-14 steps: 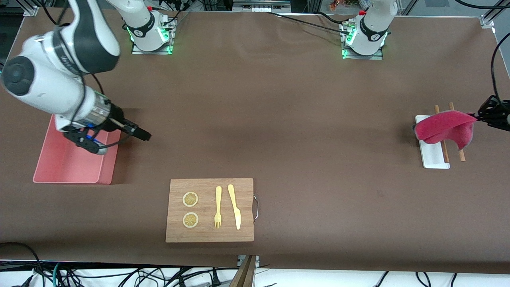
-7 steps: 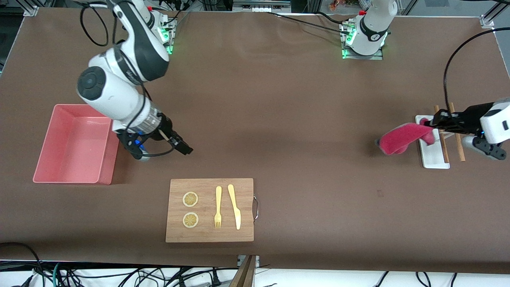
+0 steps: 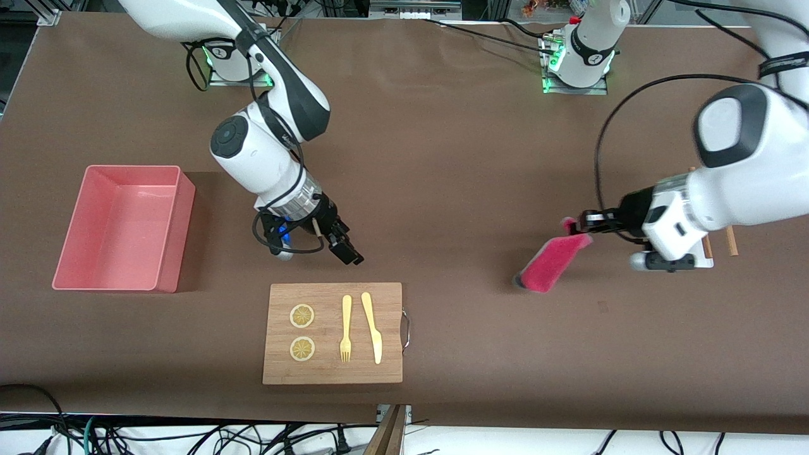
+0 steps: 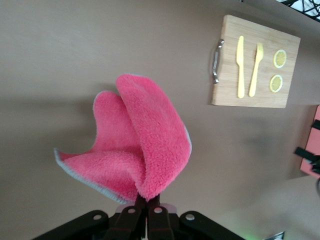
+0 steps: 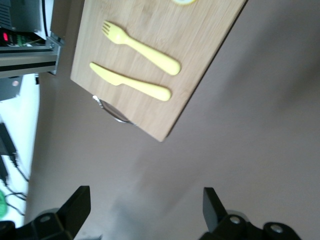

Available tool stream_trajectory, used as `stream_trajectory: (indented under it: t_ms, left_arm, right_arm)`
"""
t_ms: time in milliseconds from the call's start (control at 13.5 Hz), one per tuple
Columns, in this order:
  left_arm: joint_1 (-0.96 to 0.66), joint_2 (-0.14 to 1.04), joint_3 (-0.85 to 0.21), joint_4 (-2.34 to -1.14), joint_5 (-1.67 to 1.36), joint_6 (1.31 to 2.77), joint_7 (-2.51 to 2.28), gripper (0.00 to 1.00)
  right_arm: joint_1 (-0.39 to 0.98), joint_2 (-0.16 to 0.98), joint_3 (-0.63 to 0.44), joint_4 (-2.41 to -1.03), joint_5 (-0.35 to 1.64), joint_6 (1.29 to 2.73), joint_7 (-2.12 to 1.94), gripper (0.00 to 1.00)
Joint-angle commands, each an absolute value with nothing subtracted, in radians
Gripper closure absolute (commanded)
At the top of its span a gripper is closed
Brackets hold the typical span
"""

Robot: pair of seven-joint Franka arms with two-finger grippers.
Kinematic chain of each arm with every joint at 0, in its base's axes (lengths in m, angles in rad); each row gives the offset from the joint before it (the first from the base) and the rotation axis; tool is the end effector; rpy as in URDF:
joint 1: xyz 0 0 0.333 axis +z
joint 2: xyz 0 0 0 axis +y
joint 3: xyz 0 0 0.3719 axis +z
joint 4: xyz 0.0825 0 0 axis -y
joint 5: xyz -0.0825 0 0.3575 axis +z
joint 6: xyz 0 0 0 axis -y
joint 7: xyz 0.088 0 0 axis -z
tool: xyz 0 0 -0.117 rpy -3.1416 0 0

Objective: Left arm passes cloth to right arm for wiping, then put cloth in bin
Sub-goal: 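Carry the cloth toward the board with the left gripper while the right gripper approaches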

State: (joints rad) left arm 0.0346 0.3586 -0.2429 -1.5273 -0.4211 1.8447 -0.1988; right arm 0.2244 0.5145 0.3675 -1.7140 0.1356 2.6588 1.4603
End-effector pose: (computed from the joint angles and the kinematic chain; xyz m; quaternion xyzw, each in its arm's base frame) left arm 0.6408 -0.1469 0.5156 0.9683 0.0616 -0.0646 0.2333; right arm 0.6193 0.3574 0.4121 -0.8338 0.4886 -0.0091 0.2570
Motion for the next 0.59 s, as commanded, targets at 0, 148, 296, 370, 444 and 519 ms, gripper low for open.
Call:
stream_trajectory:
  t_ms: [0, 148, 296, 370, 444, 519]
  left_arm:
    - [-0.047, 0.368, -0.232, -1.532, -0.448, 1.910, -0.302, 1.00]
    - [-0.109, 0.380, -0.233, -1.532, -0.449, 1.960, -0.365, 1.00]
    - [-0.159, 0.402, -0.233, -1.529, -0.542, 2.026, -0.364, 1.00]
    - [-0.184, 0.409, -0.235, -1.529, -0.569, 2.076, -0.362, 1.00]
    - [-0.219, 0.413, -0.235, -1.528, -0.571, 2.120, -0.362, 1.00]
    - [-0.241, 0.419, -0.235, -1.528, -0.572, 2.147, -0.364, 1.00]
  right_arm:
    - [0.248, 0.570, 0.373, -1.652, 0.146, 2.717, 1.535, 0.01]
    - [0.271, 0.601, 0.373, -1.609, 0.146, 2.727, 1.593, 0.00]
    - [0.294, 0.633, 0.373, -1.577, 0.144, 2.769, 1.641, 0.01]
    - [0.301, 0.644, 0.373, -1.568, 0.144, 2.798, 1.663, 0.00]
    - [0.307, 0.653, 0.373, -1.559, 0.144, 2.816, 1.670, 0.00]
    - [0.310, 0.663, 0.373, -1.546, 0.144, 2.818, 1.671, 0.00]
